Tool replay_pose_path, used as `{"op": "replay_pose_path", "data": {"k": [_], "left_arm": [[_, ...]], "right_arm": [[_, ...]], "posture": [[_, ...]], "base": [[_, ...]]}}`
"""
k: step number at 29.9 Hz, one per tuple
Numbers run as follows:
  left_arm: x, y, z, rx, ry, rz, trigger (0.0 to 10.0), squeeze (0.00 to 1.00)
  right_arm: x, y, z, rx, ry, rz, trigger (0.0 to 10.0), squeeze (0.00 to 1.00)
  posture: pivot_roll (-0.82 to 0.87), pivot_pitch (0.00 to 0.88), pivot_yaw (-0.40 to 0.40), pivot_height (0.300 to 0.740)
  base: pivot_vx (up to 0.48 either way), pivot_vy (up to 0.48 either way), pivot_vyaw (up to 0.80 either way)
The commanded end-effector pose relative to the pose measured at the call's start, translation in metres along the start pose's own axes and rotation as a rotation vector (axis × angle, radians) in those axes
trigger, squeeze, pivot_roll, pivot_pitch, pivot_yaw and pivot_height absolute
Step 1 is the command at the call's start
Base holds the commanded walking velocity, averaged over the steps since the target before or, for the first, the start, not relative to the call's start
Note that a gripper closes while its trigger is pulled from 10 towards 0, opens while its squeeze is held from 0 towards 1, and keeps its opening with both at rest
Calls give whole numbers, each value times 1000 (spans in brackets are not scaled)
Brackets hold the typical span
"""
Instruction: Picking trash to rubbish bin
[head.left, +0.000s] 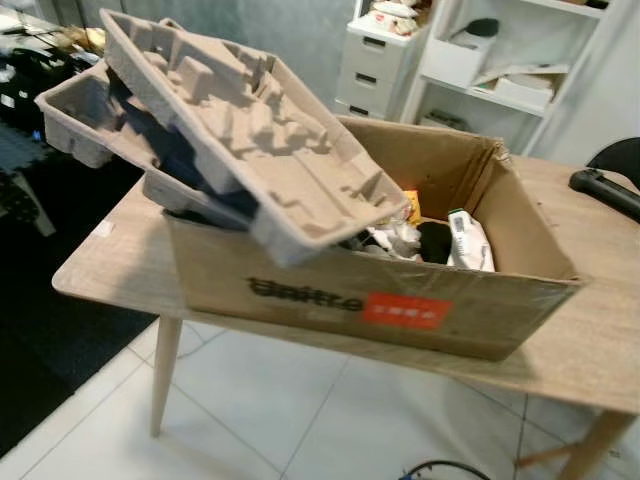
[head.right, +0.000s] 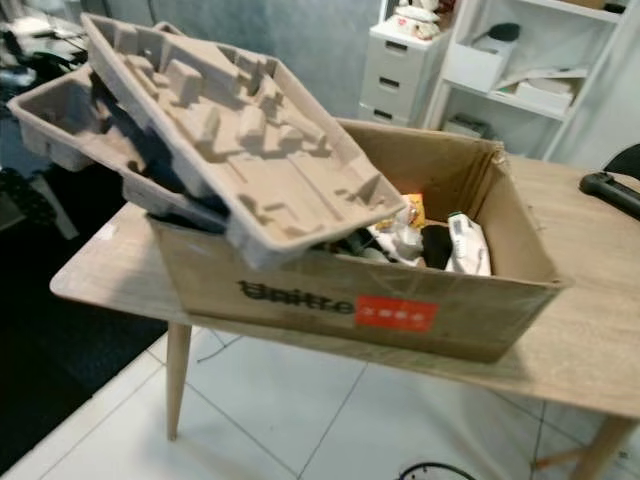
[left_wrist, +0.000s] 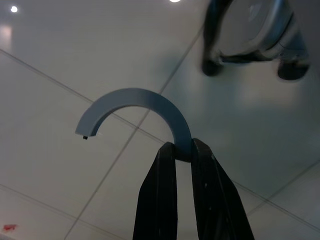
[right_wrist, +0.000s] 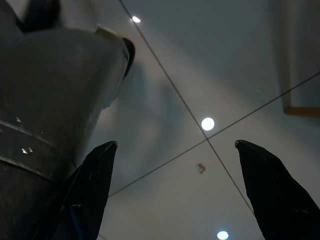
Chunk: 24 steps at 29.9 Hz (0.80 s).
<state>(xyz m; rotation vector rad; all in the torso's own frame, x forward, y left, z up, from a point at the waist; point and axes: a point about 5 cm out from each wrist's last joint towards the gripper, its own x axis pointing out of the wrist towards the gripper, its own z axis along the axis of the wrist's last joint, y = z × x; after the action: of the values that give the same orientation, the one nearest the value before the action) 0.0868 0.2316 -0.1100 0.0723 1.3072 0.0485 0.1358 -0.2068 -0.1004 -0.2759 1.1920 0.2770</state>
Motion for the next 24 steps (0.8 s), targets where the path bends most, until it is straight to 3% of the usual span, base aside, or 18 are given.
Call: {"op": "replay_pose_path", "data": {"k": [1, 18, 24], "left_arm": [[0, -1, 2, 2, -2, -6, 10000, 0], [0, -1, 1, -2, -2, -4, 10000, 0], [0, 2, 2, -39, -7, 36, 10000, 0]], "right_arm": [[1, 5, -5, 16, 13, 16, 10000, 0], [1, 8, -7, 20, 20, 20, 10000, 0], [1, 7, -8, 21, 21, 22, 10000, 0]], "posture": [[112, 81, -48, 740], [111, 81, -48, 740], [110, 79, -50, 740]], "base": [[0, -454, 0], [0, -450, 0], [0, 0, 0]]}}
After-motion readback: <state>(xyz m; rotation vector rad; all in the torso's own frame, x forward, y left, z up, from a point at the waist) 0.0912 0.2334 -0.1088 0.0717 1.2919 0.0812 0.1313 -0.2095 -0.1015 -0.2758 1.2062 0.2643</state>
